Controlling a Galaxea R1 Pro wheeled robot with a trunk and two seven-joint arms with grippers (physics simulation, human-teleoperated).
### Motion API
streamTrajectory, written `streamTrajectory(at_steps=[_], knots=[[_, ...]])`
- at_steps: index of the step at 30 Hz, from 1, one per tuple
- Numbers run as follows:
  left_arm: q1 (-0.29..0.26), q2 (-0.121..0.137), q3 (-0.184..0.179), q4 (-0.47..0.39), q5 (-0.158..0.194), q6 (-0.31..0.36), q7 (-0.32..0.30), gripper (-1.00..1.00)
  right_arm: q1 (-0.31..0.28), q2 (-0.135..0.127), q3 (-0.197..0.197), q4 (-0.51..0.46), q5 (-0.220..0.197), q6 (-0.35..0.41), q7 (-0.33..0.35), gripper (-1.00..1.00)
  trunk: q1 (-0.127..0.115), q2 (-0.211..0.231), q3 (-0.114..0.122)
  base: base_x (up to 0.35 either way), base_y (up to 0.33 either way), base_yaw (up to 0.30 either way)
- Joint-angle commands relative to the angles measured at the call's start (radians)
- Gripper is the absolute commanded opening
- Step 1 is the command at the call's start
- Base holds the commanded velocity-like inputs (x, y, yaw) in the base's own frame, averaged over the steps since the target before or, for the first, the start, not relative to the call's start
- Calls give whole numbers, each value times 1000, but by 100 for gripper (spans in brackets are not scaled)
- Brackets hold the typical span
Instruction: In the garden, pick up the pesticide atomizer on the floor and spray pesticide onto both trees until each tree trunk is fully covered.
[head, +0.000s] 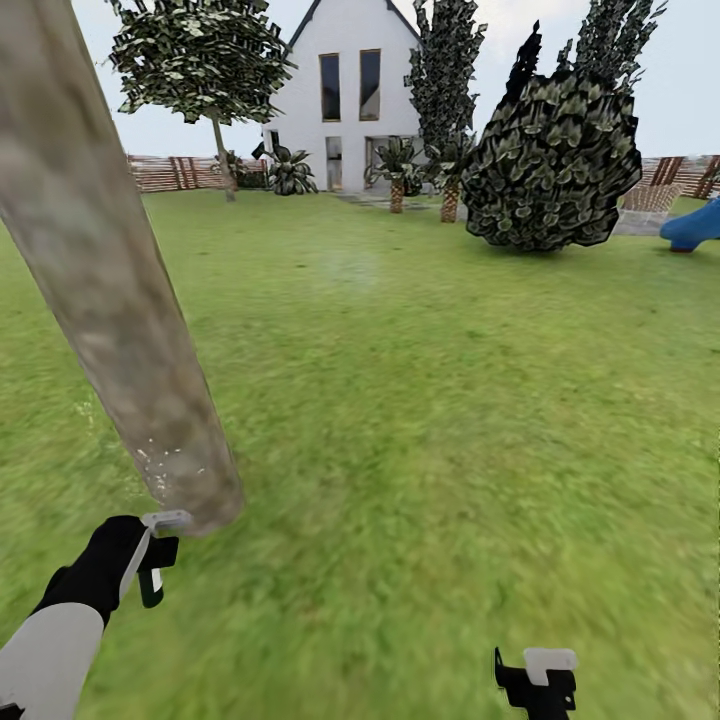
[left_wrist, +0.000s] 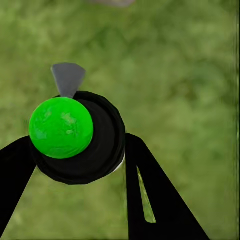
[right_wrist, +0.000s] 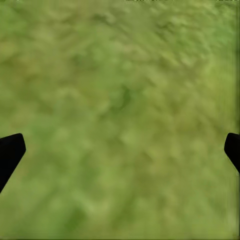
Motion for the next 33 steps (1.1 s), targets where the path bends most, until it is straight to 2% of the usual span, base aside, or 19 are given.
streamTrajectory(at_steps=[1, 11, 20, 33], knots=[[-1, -1, 4, -2, -11, 4, -9, -100, -1, 0, -5, 1, 11, -2, -5, 100, 0, 0, -1, 141, -253, 41], [-1, -1, 4, -2, -11, 4, -9, -100, -1, 2, -5, 1, 11, -1, -5, 100, 0, 0, -1, 142, -253, 219], [-1, -1, 4, -2, -11, 4, -9, -100, -1, 2, -5, 1, 11, -2, -5, 100, 0, 0, -1, 129, -256, 43], [-1, -1, 4, -1, -11, 6, -9, -100, -1, 2, -5, 1, 11, -2, -5, 100, 0, 0, -1, 92, -264, 264]])
